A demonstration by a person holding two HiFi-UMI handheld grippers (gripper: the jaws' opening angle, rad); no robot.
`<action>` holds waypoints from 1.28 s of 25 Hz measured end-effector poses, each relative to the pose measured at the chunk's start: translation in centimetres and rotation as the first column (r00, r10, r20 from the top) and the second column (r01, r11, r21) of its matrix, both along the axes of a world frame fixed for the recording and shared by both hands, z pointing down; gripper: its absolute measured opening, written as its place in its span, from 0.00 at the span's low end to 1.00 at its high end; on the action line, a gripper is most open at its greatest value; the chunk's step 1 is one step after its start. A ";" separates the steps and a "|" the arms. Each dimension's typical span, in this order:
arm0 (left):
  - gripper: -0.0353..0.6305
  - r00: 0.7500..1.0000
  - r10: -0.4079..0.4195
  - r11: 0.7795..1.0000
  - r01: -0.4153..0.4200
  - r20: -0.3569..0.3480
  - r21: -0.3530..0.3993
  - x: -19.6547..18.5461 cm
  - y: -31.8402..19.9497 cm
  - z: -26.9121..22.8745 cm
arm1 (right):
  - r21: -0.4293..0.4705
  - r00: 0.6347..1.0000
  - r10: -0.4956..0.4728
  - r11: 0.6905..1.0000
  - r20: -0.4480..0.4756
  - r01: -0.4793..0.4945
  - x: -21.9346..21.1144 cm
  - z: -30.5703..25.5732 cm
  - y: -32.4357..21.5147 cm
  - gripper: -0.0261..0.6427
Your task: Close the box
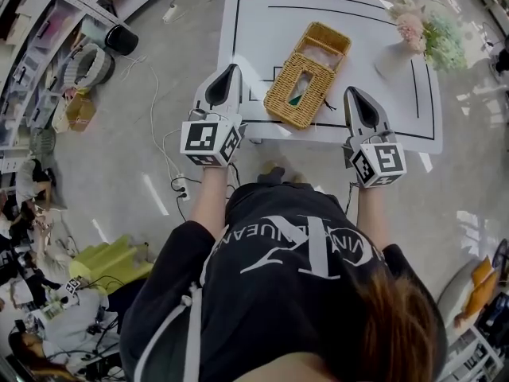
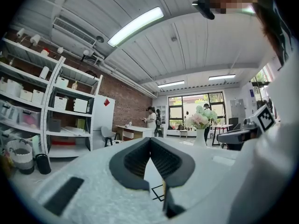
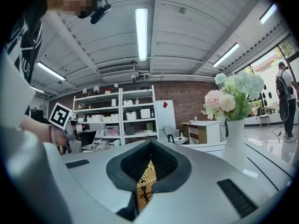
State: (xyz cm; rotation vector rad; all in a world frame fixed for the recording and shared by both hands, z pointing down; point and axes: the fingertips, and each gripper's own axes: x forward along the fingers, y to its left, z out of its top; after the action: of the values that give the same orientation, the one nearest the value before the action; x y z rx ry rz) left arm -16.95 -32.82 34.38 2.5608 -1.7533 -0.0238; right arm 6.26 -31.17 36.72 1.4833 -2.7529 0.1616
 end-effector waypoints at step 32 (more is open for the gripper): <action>0.07 0.999 -0.017 0.999 0.019 -0.037 0.039 -1.1 -0.8 -1.7 | 0.018 1.000 -0.004 1.000 0.027 0.004 -0.1 -1.6 -1.7 0.03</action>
State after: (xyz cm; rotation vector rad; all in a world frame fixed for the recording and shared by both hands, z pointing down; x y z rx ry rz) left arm -18.01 -33.61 32.66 2.5541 -1.7810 -0.1060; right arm 6.15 -32.84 35.17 1.4909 -2.7850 0.1586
